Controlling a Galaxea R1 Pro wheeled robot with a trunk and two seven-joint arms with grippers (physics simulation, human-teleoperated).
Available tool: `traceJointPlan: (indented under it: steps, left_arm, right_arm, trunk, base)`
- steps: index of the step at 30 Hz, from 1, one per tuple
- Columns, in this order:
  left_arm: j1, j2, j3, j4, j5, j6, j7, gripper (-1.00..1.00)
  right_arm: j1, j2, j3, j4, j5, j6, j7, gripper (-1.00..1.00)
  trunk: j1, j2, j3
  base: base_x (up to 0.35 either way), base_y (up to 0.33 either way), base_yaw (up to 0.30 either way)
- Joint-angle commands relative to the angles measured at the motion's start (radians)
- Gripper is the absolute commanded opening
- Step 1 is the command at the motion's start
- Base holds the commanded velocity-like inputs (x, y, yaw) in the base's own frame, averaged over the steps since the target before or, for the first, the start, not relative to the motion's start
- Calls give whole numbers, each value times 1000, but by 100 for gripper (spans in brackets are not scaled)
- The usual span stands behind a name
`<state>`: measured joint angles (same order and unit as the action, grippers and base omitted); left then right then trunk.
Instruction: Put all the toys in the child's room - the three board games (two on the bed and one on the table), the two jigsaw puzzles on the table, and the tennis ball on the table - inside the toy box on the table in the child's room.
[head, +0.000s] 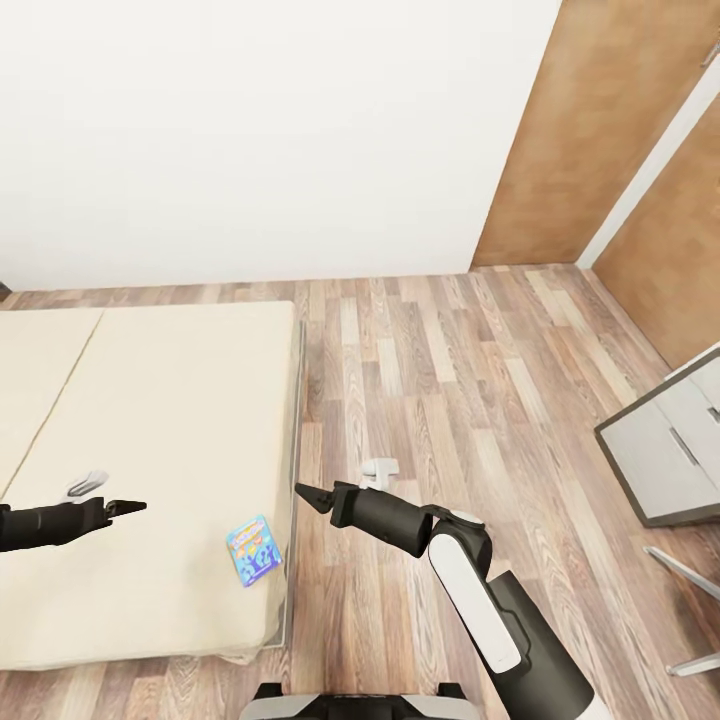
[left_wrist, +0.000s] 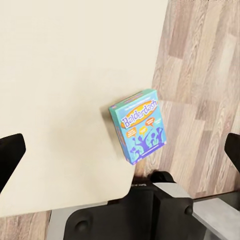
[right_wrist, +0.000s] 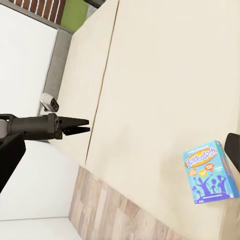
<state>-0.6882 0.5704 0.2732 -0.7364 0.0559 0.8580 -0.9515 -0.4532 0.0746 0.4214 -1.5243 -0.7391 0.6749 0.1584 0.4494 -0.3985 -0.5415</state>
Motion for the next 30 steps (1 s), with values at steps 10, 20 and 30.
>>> traceJointPlan:
  steps: [10,20,30]
  left_arm:
    - [-1,0,1,0,6,9,0,100]
    - [-1,0,1,0,6,9,0,100]
    - [-1,0,1,0,6,9,0,100]
  right_arm:
    - [0,1,-1,0,1,5,3,100]
    - [-1,1,-1,0,1,5,3,100]
    - [0,2,-1,0,2,5,3,100]
  trunk:
    - [1,-2,15]
    - [1,-2,32]
    - [1,-2,48]
  base:
    - [0,0,0]
    - [0,0,0]
    - [0,0,0]
